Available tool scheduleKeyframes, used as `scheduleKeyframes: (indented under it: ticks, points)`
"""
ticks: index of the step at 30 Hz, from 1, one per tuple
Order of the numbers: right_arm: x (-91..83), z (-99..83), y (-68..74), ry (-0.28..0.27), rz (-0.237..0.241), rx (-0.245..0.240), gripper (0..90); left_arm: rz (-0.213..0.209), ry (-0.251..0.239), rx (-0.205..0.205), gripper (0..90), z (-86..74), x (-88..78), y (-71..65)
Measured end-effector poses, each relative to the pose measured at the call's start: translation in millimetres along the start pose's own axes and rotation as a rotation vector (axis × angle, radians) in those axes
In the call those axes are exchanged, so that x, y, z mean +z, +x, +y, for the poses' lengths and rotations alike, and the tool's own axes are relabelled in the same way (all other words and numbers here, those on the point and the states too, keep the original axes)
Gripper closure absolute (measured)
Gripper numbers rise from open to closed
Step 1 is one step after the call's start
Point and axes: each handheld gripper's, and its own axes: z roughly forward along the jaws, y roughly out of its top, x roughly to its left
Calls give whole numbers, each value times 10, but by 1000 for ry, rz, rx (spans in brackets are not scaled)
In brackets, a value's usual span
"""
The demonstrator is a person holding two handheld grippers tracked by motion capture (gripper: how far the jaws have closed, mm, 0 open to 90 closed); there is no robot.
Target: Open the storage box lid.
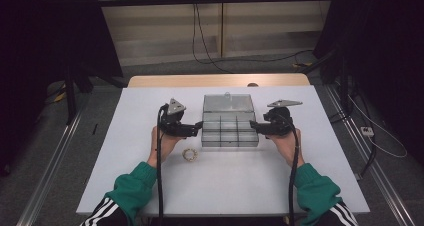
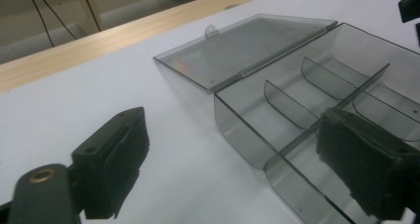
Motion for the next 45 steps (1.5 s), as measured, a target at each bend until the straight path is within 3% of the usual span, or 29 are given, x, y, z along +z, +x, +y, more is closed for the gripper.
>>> scheduleKeyframes:
  ticks: [11, 17, 21, 30, 45]
  points:
    - [-361, -207, 151, 7, 76, -42, 69, -4, 37, 42, 28, -147, -269, -119]
    - [-539, -387, 181, 25, 103, -48, 8, -12, 60, 44, 2, -231, -388, -168]
    - [-632, -502, 211, 29, 113, -56, 0, -6, 79, 63, 1, -290, -454, -197]
    - [-729, -665, 293, 52, 126, -85, 0, 6, 106, 57, 0, -398, -576, -176]
    - [-831, -811, 329, 65, 139, -91, 0, -2, 106, 61, 0, -377, -581, -150]
